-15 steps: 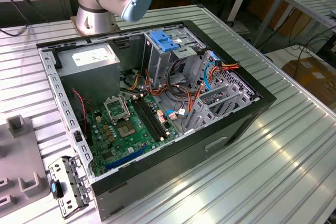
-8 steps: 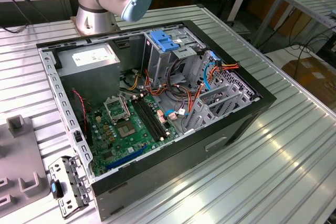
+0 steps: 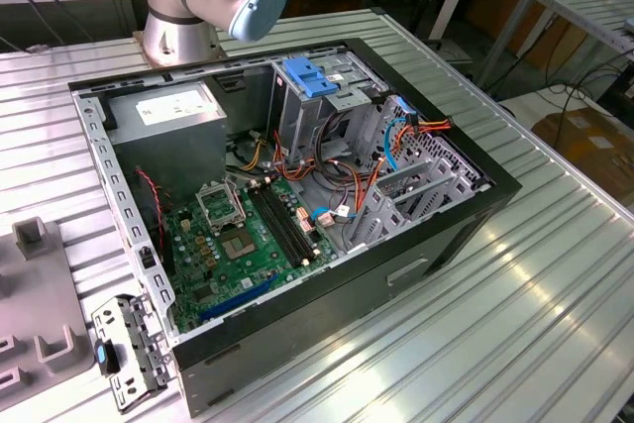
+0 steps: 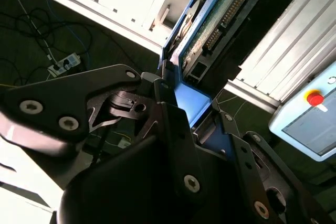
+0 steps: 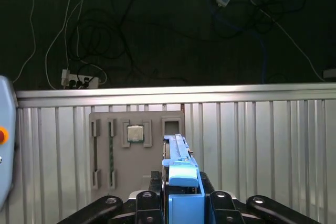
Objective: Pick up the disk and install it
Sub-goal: 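Pick up the disk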
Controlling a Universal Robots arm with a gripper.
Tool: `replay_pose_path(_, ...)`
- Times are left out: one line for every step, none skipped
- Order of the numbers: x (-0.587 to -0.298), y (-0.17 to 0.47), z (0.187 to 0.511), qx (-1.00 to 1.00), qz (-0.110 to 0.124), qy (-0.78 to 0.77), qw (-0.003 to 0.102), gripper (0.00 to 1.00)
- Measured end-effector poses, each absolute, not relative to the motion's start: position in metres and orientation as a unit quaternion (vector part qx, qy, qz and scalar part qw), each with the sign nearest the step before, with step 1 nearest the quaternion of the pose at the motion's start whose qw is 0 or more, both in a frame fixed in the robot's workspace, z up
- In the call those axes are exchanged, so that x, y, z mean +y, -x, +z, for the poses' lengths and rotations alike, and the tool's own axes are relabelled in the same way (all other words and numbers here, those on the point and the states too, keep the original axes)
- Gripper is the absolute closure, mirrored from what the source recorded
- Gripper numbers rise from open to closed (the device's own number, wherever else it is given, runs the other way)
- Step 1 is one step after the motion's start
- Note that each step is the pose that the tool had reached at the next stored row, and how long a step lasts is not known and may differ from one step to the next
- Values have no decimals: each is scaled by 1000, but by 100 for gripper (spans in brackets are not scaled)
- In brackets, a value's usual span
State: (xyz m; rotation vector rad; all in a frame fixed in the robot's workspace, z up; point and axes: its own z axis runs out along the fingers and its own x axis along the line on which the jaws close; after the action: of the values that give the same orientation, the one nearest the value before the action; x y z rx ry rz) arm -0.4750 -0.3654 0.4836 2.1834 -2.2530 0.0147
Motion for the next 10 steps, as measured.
replay_pose_path(-365, 475, 485, -718, 5, -696, 2, 63)
replay_pose_path(-365, 475, 488, -718, 5, -696, 2, 63)
replay_pose_path(-365, 475, 490, -718, 5, -696, 2, 63)
replay_pose_path(-365, 475, 491, -718, 5, -696, 2, 63)
replay_pose_path(-365, 475, 493, -718, 5, -696, 2, 63)
replay_pose_path(-365, 475, 495, -718, 5, -696, 2, 63)
replay_pose_path(-365, 475, 497, -718, 5, -696, 2, 63)
replay_pose_path(-365, 475, 499, -718, 5, -696, 2, 63)
replay_pose_path(-365, 475, 501, -718, 5, -696, 2, 63)
replay_pose_path(-365, 475, 504, -718, 5, -696, 2, 63)
